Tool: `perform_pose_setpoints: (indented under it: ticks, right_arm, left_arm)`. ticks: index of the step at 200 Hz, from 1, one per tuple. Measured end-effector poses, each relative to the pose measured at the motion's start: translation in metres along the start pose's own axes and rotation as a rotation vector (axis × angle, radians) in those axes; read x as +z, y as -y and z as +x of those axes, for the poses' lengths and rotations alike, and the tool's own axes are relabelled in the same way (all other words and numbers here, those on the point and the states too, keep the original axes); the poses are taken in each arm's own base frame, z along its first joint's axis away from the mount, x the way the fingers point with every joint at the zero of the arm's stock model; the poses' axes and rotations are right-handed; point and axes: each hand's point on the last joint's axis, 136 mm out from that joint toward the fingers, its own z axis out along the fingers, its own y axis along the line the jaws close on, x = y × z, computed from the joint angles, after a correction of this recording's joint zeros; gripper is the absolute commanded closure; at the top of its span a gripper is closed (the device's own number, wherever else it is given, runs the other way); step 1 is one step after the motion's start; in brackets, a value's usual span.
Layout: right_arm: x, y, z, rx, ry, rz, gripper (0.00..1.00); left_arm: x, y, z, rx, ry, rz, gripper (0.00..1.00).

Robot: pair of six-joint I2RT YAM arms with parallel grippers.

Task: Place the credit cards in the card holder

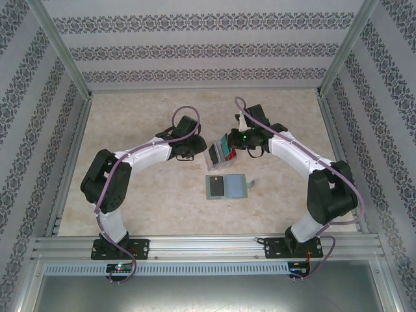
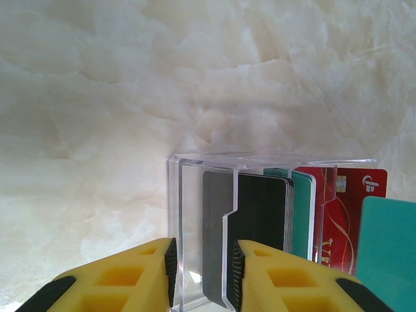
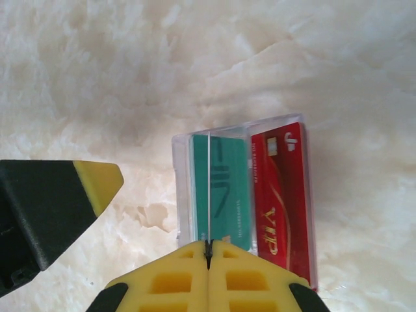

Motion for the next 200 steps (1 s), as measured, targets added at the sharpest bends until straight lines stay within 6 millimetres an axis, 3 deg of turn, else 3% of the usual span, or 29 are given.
perform_pose_setpoints:
  ticks: [40, 114, 155, 200]
  right_arm:
    - [-0.001, 0.008, 0.003, 0.019, -0.009, 0.003, 1.0]
    - [0.006, -0.039, 0.014, -0.052, -0.043, -0.1, 1.0]
    - [0.022, -0.027, 0.019, -0.04, -0.067, -0.054, 1.0]
    - [0.021, -0.016, 0.015, -0.023, -0.055, -0.03, 1.0]
  left_arm:
    - [0.0, 0.0, 0.0, 0.0, 0.0, -0.001, 0.69]
    - [0.002, -0.001, 0.005, -0.004, -0.024, 0.006, 0.63]
    - [0.018, -0.002, 0.017, -0.009, -0.089, 0.01, 0.61]
    - [0.028, -0.008, 0.025, -0.02, -0.128, 0.001, 0.6]
